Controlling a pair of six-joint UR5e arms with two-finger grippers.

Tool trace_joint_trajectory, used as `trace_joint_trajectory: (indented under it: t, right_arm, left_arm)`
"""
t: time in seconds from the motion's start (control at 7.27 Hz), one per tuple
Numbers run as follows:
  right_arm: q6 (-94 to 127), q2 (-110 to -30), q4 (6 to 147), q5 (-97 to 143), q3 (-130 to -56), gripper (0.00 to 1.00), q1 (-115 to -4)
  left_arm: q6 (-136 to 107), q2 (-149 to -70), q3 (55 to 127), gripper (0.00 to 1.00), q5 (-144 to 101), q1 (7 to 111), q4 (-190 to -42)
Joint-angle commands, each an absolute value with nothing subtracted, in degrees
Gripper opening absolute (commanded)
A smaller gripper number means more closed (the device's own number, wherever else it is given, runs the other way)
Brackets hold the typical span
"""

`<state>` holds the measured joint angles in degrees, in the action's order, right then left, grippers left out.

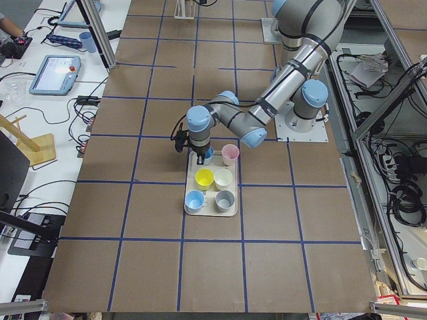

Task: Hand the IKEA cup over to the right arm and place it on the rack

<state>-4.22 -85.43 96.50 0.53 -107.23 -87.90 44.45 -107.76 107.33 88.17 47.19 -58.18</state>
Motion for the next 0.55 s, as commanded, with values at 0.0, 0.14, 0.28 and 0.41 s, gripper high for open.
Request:
trace_joint_trajectory:
  t: [0.0, 0.14, 0.28, 0.41]
  right_arm:
    - [-4.31, -85.43, 96.50, 0.53, -107.23, 1.00, -87.80]
    - [-4.22, -85.52, 96.50, 0.53, -107.23, 1.00, -87.89]
    - [-4.22, -85.43, 96.50, 0.53, -107.23, 1.00, -87.89]
    - [-4.13, -85.43, 96.59, 0.61, -107.14, 1.00, -87.89]
  left_arm:
    - [44.74, -107.14, 106.70, 0.00, 87.89, 47.02, -58.97]
    - [44.56, -105.83, 106.53, 0.00, 85.28, 47.11, -61.32]
    - [43.86, -104.43, 105.22, 0.00, 82.73, 47.11, -66.13]
    - [40.99, -102.59, 102.33, 0.00, 81.92, 47.89, -72.18]
